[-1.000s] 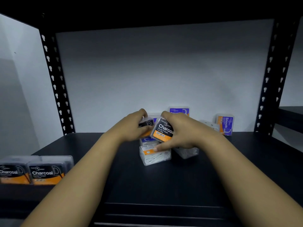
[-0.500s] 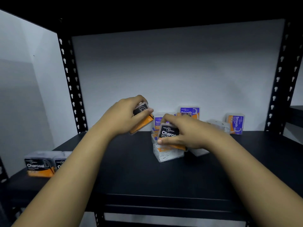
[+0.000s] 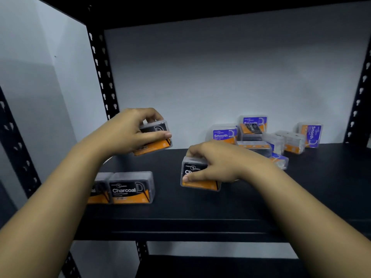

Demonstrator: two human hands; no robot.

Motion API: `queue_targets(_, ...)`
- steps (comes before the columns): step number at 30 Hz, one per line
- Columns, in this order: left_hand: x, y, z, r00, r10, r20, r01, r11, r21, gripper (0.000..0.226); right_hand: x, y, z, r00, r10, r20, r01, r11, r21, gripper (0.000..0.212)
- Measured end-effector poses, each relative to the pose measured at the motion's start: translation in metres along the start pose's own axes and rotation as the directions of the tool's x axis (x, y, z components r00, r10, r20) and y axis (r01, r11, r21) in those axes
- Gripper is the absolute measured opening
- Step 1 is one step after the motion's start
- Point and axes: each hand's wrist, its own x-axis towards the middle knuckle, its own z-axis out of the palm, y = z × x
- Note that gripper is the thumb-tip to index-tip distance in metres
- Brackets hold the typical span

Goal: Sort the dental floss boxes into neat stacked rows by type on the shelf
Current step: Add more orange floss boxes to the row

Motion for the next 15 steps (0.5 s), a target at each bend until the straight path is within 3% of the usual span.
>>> queue_targets(4, -0.016, -0.031, -0.015, 0.999, -0.002, 0.041, 0.004, 0.999, -0.054, 0.047, 0.018, -0.022, 0.011, 1.0, -0.004, -0.003, 0.004, 1.0, 0.019, 0.053)
queue_targets(15, -0.033, -0.092, -0.026, 0.983, -0.01, 0.181, 0.009, 1.0, 0.007, 0.034, 0.03, -0.045, 0.032, 1.0, 0.016, 0.003, -0.016, 0.999, 0.046, 0.044)
